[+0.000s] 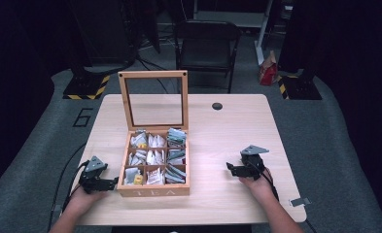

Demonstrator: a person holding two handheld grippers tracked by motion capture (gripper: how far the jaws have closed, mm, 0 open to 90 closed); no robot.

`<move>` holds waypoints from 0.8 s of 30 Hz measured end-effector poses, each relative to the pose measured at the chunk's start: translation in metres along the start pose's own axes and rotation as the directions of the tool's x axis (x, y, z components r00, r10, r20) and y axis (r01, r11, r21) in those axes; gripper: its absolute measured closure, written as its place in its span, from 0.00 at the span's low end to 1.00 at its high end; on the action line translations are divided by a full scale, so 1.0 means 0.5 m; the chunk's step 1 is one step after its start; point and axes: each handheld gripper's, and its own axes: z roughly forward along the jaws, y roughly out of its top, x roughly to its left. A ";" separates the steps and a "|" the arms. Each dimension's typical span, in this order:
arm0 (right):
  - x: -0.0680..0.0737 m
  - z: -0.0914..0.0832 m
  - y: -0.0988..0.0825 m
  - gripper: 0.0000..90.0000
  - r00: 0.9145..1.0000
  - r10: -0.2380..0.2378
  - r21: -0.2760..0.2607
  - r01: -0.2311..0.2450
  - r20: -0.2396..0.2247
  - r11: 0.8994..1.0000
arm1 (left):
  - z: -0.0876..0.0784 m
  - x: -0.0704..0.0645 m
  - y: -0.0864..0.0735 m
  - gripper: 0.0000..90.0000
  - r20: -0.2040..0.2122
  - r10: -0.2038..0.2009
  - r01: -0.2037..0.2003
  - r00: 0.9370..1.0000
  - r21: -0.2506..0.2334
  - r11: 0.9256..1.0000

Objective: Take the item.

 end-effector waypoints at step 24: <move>0.056 -0.056 0.056 0.26 0.996 -0.010 -0.067 0.005 -0.085 0.998 | 0.000 -0.001 0.000 0.15 -0.002 0.000 0.000 1.000 -0.002 1.000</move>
